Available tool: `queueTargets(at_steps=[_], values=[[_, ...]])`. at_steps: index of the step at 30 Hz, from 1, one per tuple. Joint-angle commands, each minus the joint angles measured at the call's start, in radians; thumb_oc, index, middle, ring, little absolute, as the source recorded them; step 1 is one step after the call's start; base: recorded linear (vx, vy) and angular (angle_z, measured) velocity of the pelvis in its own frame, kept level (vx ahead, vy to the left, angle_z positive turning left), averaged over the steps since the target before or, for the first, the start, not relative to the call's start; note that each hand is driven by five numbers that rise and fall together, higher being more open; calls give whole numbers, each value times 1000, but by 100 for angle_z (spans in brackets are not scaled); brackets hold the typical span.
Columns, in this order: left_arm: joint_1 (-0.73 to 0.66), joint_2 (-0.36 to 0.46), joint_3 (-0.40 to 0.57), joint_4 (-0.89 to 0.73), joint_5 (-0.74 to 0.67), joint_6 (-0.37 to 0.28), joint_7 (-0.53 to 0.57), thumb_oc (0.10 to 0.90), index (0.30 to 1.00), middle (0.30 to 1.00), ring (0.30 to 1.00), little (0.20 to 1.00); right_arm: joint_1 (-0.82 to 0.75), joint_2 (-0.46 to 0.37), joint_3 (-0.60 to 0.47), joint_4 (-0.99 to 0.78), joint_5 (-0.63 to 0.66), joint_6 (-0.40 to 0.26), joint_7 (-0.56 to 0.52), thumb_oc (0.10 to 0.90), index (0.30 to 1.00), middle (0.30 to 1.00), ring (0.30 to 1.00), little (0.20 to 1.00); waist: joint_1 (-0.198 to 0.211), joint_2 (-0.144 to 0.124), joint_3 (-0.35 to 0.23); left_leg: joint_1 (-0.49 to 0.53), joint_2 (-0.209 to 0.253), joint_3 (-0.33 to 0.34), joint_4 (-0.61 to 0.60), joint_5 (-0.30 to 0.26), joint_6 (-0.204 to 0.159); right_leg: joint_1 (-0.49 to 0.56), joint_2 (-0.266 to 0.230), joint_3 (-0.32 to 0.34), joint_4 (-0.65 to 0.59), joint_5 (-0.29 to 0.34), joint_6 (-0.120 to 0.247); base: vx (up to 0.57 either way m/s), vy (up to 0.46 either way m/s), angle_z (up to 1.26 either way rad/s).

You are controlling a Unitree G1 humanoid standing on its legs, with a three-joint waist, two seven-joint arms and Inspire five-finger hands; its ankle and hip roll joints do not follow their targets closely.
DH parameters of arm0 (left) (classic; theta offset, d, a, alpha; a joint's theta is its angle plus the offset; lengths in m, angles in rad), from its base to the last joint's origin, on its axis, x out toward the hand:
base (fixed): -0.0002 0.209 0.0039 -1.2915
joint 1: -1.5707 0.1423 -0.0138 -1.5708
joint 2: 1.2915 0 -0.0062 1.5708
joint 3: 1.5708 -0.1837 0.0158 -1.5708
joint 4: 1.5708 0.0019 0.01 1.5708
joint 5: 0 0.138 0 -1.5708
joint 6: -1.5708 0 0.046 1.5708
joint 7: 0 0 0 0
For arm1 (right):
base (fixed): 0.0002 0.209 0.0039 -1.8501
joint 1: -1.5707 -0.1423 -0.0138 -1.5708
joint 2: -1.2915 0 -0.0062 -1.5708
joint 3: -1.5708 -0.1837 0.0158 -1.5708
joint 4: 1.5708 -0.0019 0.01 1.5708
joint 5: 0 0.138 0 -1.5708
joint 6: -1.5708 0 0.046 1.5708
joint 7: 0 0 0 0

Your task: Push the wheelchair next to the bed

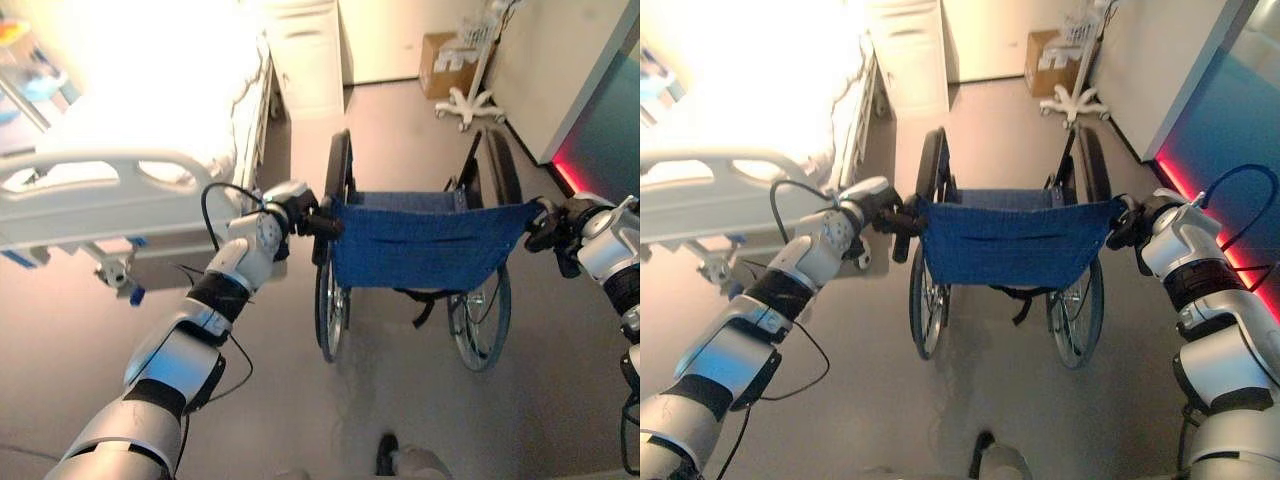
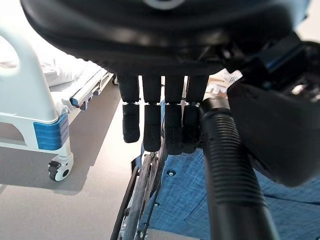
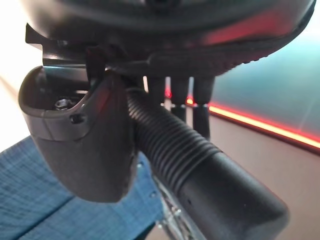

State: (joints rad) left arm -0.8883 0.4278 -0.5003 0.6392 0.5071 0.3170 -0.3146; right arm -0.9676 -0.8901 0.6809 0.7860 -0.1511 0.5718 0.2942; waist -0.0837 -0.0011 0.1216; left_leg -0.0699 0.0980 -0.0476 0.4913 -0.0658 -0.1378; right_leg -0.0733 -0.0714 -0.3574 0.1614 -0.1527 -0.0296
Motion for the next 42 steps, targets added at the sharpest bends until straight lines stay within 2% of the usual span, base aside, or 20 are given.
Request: queueTargets(at_steps=[1, 3, 4, 7, 11, 12, 13, 14, 17, 20, 22, 24, 27, 28, 29, 33, 36, 38, 39, 42], values=[[223, 16, -165, 130, 182, 46, -48, 400, 300, 300, 300, 300, -84, 181, 30, -212, 45, -267, -29, 400, 300, 300, 300, 300, 115, -32, 171, -23, -92, 76, -186, 110, 74, 50, 33, 86, 16, 72, 46, 402, -121, 4], [229, 17, -166, 115, 175, 51, -38, 400, 300, 300, 300, 300, -79, 208, 24, -210, 29, -253, -34, 400, 300, 300, 300, 300, 153, -18, 197, -103, -105, 127, -232, 138, 70, 118, 53, 89, 14, 44, 48, 436, -72, -15], [241, 27, -169, 89, 157, 64, -33, 400, 300, 300, 300, 300, -76, 232, 30, -202, 19, -255, -38, 400, 300, 300, 300, 300, 197, 6, 213, -175, -109, 164, -313, 200, 68, 184, 84, 103, 5, 21, 46, 487, -28, -44], [280, 60, -153, 34, 156, 85, -45, 400, 300, 300, 300, 300, -68, 262, 28, -181, 8, -292, -26, 400, 300, 300, 300, 300, 266, 25, 204, -219, -107, 211, -485, 277, 75, 280, 116, 141, -10, -8, 56, 660, 28, -129], [276, 103, -140, -5, 143, 83, -74, 400, 300, 300, 300, 300, -85, 269, 38, -167, -17, -336, 2, 400, 300, 300, 300, 300, 285, 41, 176, -207, -80, 317, -443, 238, 109, 300, 116, 101, 33, -62, 47, 467, 164, -126], [272, 115, -129, 5, 125, 83, -90, 400, 300, 300, 300, 300, -70, 296, 37, -144, 7, -356, 2, 400, 300, 300, 300, 300, 299, 22, 151, -207, -105, 309, -372, 185, 144, 319, 100, 105, 89, -92, 51, 652, 211, -55], [270, 120, -127, 13, 121, 76, -94, 400, 300, 300, 300, 300, -57, 304, 27, -141, -8, -366, 14, 400, 300, 300, 300, 300, 306, 12, 142, -222, -114, 291, -339, 174, 147, 331, 95, 109, 97, -86, 57, 702, 229, -40], [276, 143, -115, 5, 116, 59, -110, 400, 300, 300, 300, 300, -25, 310, 26, -163, -22, -371, 6, 400, 300, 300, 300, 300, 320, -9, 126, -204, -130, 299, -333, 142, 182, 337, 67, 98, 174, -34, 100, 393, 136, -29], [281, 172, -119, -23, 116, 52, -133, 400, 300, 300, 300, 300, 34, 289, 15, -204, -18, -405, 3, 400, 300, 300, 300, 300, 329, -29, 101, -162, -162, 275, -380, 144, 216, 335, 49, 106, 282, 74, 166, 435, 177, 31], [280, 170, -124, 13, 122, 43, -110, 400, 300, 300, 300, 300, 48, 280, 3, -230, -3, -397, -2, 400, 300, 300, 300, 300, 312, -40, 91, -128, -174, 242, -400, 127, 227, 255, 34, 107, 366, 155, 199, 296, 93, 62], [277, 151, -120, 40, 126, 42, -91, 400, 300, 300, 300, 300, 43, 286, -2, -216, -13, -407, -6, 400, 300, 300, 300, 300, 302, -41, 100, -105, -180, 211, -406, 120, 225, 209, -6, 82, 358, 154, 195, 272, -13, 9], [274, 145, -119, 41, 144, 45, -86, 400, 300, 300, 300, 300, 27, 290, 2, -212, -6, -402, -19, 400, 300, 300, 300, 300, 291, -33, 111, -67, -166, 160, -410, 118, 207, 144, -34, 87, 264, 172, 182, 220, -182, -31], [278, 142, -118, 50, 164, 44, -65, 400, 300, 300, 300, 300, 6, 284, 15, -201, 14, -409, -41, 400, 300, 300, 300, 300, 264, -45, 139, -12, -165, 103, -398, 87, 182, 61, -71, 108, 88, 216, 168, 241, -251, -37], [282, 127, -123, 54, 151, 45, -44, 400, 300, 300, 300, 300, -6, 270, 25, -194, 18, -399, -38, 400, 300, 300, 300, 300, 228, -50, 151, 43, -188, 51, -390, 29, 190, -31, -113, 157, 18, 320, 186, 492, -205, 43], [286, 117, -124, 55, 147, 40, -33, 400, 300, 300, 300, 300, -6, 260, 29, -197, 16, -381, -33, 400, 300, 300, 300, 300, 211, -56, 153, 68, -201, 22, -378, -2, 193, -82, -139, 193, -45, 351, 195, 534, -199, 87], [298, 97, -127, 45, 135, 33, -18, 400, 300, 300, 300, 300, -4, 234, 32, -231, 30, -282, -7, 400, 300, 300, 300, 300, 173, -45, 150, 117, -192, -51, -328, -78, 188, -120, -141, 243, -190, 341, 198, 552, -208, 92], [302, 90, -106, 31, 162, 18, 12, 400, 300, 300, 300, 300, -15, 237, 11, -267, 36, -170, 16, 400, 300, 300, 300, 300, 159, -70, 147, 114, -184, -48, -257, -127, 175, -101, -130, 251, -173, 319, 193, 451, -281, 79], [284, 82, -101, 48, 97, 18, 45, 400, 300, 300, 300, 300, -8, 231, 4, -252, 95, -126, 2, 400, 300, 300, 300, 300, 140, -81, 133, 112, -172, -65, -190, -168, 162, -93, -127, 292, -56, 296, 194, 584, -301, 119], [268, 91, -108, 50, 64, 17, 38, 400, 300, 300, 300, 300, -6, 233, -3, -248, 96, -113, 6, 400, 300, 300, 300, 300, 133, -79, 134, 121, -145, -56, -180, -160, 151, -96, -125, 287, 6, 279, 190, 466, -185, 137], [230, 78, -106, 84, 10, 38, 88, 400, 300, 300, 300, 300, 1, 216, -18, -222, 90, -148, 17, 400, 300, 300, 300, 300, 105, -68, 143, 148, -69, -23, -204, -66, 110, -62, -97, 252, 11, 239, 167, 388, -179, 81]])
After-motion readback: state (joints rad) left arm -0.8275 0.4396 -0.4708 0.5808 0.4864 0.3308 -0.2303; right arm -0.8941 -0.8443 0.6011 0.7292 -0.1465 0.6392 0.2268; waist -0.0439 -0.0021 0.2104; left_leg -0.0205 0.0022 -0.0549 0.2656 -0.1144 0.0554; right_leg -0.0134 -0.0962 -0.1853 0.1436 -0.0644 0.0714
